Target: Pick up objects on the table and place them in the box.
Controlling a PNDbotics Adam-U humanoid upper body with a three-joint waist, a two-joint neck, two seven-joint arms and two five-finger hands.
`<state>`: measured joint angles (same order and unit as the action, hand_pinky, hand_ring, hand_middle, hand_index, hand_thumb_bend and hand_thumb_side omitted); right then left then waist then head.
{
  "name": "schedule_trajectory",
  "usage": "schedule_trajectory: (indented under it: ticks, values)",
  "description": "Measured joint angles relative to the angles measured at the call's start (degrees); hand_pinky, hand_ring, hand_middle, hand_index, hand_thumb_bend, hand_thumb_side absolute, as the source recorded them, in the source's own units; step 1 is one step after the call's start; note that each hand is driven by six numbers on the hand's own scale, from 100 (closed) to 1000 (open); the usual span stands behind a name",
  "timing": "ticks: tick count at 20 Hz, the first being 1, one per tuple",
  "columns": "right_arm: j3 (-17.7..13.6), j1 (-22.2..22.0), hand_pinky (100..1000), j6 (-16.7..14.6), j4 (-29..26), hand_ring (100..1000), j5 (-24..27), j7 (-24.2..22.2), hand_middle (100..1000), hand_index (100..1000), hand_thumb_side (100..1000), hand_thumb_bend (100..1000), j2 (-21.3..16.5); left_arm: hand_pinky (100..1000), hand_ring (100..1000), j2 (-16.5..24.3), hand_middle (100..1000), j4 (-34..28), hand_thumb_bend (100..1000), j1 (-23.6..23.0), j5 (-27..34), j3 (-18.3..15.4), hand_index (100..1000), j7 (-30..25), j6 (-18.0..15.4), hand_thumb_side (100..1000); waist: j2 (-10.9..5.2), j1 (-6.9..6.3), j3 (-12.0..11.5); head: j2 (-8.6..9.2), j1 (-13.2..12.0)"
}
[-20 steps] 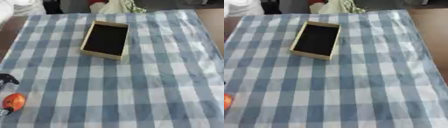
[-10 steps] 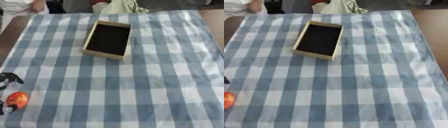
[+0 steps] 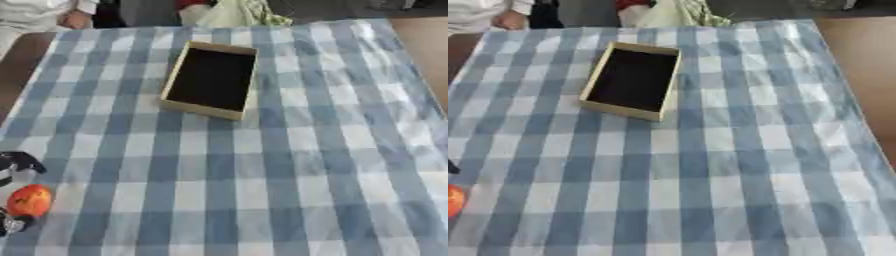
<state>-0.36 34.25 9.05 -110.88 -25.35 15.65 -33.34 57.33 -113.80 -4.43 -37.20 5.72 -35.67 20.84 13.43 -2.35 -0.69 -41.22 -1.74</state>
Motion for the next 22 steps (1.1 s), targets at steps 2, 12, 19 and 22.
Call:
schedule_trajectory:
  ticks: [2, 12, 19, 22]
  values:
    - [-0.02, -0.04, 720, -0.01, 0.01, 712, 0.0, 0.02, 741, 808, 927, 190, -0.08, 916, 960, 0.0, 905, 0.0, 427, -0.69, -0.46, -0.58, 898, -0.04, -0.01, 100, -0.04, -0.01, -0.28, 0.0, 0.17]
    - [-0.26, -0.44, 721, -0.13, 0.02, 712, 0.0, 0.15, 741, 807, 928, 189, -0.2, 905, 951, -0.26, 900, 0.01, 442, -1.56, -2.2, -1.24, 899, -0.5, 1.4, 100, -0.38, 0.37, -0.35, 0.0, 0.12]
    - [-0.26, -0.39, 720, -0.13, 0.02, 712, 0.01, 0.16, 740, 806, 931, 188, -0.19, 897, 945, -0.71, 894, 1.7, 422, 0.13, -1.9, 0.26, 890, -0.73, 1.7, 100, -0.3, 0.53, 0.23, 0.0, -0.17]
    - [-0.27, -0.39, 720, -0.13, 0.02, 712, 0.02, 0.16, 740, 805, 930, 189, -0.19, 895, 944, -0.97, 893, 2.69, 421, 0.58, -1.9, 0.88, 886, -0.86, 1.57, 100, -0.21, 0.56, 0.34, 0.0, -0.2]
